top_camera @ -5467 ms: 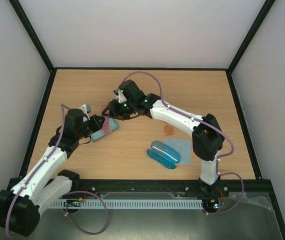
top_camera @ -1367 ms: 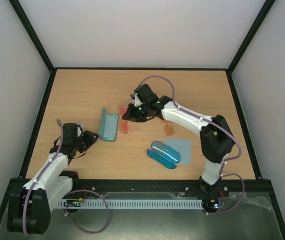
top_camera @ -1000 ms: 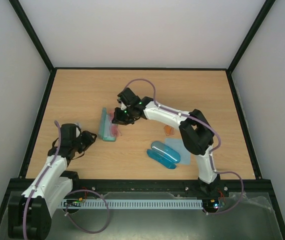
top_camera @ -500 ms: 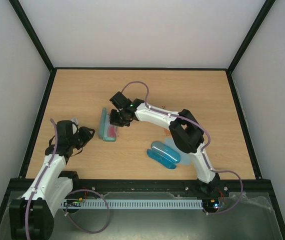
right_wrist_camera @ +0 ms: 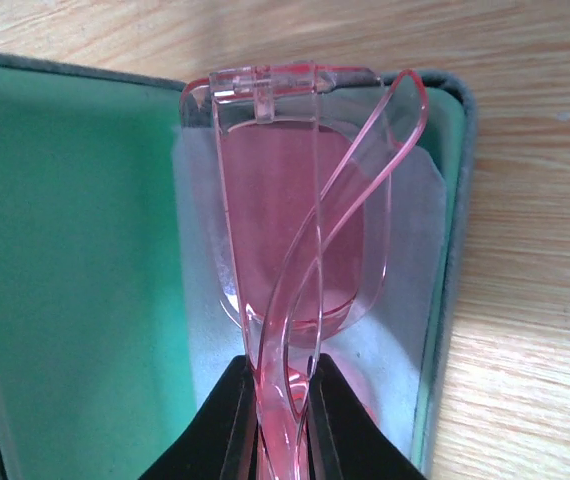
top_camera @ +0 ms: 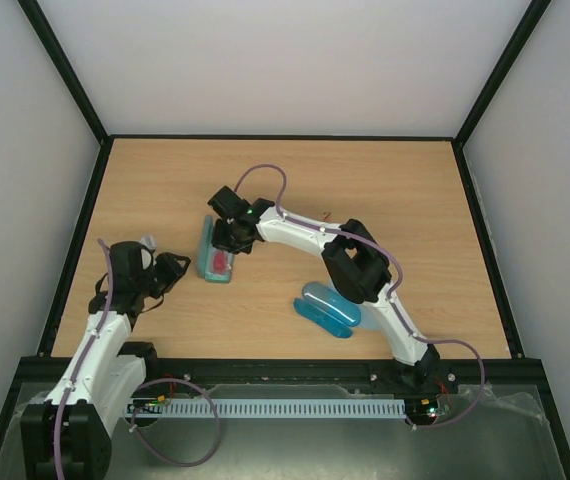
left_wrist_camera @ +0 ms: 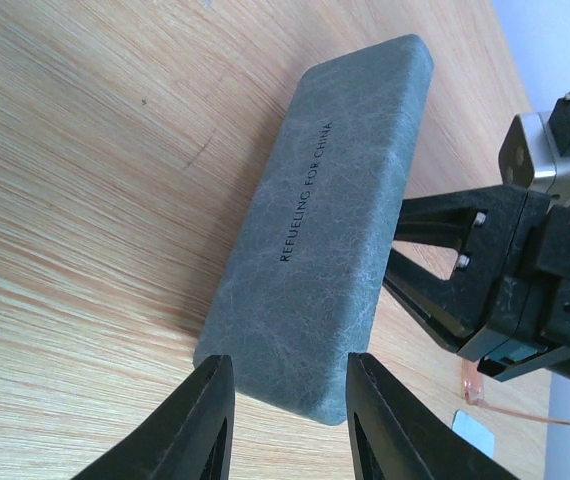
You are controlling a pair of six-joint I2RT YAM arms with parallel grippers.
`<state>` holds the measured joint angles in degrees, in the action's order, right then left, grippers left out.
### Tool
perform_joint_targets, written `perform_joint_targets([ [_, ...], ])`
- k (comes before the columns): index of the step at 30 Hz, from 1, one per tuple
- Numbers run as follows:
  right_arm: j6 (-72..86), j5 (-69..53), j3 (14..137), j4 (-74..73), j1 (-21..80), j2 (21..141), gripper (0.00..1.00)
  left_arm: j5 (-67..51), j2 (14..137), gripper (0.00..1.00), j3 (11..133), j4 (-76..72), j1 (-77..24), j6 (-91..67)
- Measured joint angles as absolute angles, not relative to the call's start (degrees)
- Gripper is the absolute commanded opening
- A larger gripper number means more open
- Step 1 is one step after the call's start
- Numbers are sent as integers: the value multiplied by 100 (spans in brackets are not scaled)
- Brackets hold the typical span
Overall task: Organize the sunglasses
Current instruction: Place the sunglasses in the sunglasses case.
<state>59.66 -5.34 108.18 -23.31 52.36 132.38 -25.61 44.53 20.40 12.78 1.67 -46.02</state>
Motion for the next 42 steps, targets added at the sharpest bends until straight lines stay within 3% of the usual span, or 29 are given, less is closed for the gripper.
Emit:
perform_joint_targets([
  [12,6053,-381,11010,-2473,5260,13402,2,-2683,4456,34,1944,1219,196,-4571],
  [24,6051,-368,11010,-2480,5264,13402,31,-2705,4515,34,1944,1208,233,-4539],
  [31,5968,-357,11010,-2484,5264,13402,40,-2703,4539,34,1944,1208,283,-4517],
  [42,5780,-248,10694,-2475,5264,12818,44,-2661,4591,34,1964,1216,331,-4495],
])
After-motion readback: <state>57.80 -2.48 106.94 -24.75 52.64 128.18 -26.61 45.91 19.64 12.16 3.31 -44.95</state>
